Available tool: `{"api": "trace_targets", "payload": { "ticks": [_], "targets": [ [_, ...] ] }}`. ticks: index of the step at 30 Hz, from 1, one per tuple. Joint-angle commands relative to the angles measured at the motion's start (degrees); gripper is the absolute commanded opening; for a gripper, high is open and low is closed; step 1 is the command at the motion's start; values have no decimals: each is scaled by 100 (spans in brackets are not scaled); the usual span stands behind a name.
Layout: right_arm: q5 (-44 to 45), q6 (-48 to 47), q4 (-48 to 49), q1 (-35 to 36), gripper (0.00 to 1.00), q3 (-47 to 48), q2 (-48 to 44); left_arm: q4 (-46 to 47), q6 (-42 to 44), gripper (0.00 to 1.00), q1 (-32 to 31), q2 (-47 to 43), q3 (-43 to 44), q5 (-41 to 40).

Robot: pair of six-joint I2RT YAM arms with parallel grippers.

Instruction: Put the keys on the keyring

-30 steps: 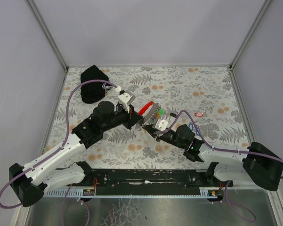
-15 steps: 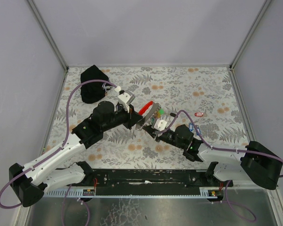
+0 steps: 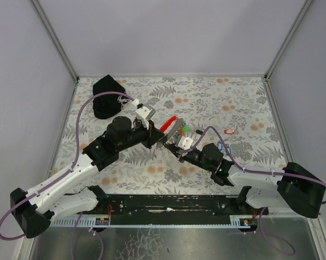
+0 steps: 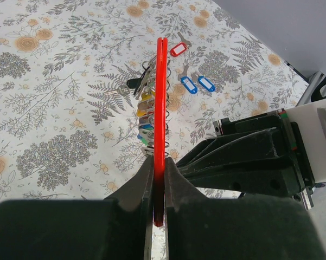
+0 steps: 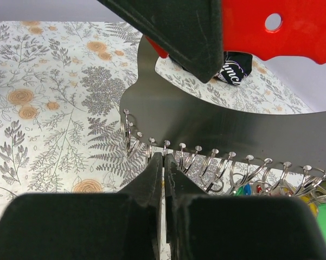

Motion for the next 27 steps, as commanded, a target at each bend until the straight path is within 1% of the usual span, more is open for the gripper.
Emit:
{"api": "trace_targets", "payload": {
  "ticks": [1, 8, 14, 18, 21, 22, 27],
  "targets": [
    [97, 26, 438, 56, 0, 189, -125, 585, -128, 0, -45, -176, 32, -12],
    [92, -16, 420, 51, 0, 125, -387, 632, -612, 0, -50, -280, -120, -643],
    [86, -49, 418, 51, 0, 84, -531, 746, -1274, 0, -20, -335, -376, -1160],
    [88, -42, 420, 58, 0, 15, -647, 1032, -1794, 0, 38, -414, -719, -1261],
    [108, -33, 439, 53, 0, -32, -695, 1336, -2166, 0, 89, -511, -1046, -1185],
    [106, -29, 472, 54, 0, -62, -702, 1456, -2288, 1, 95, -563, -1157, -1142],
    [117, 18, 552, 53, 0, -167, -818, 2116, -2891, 15, 112, -914, -1912, -1042]
  ]
}}
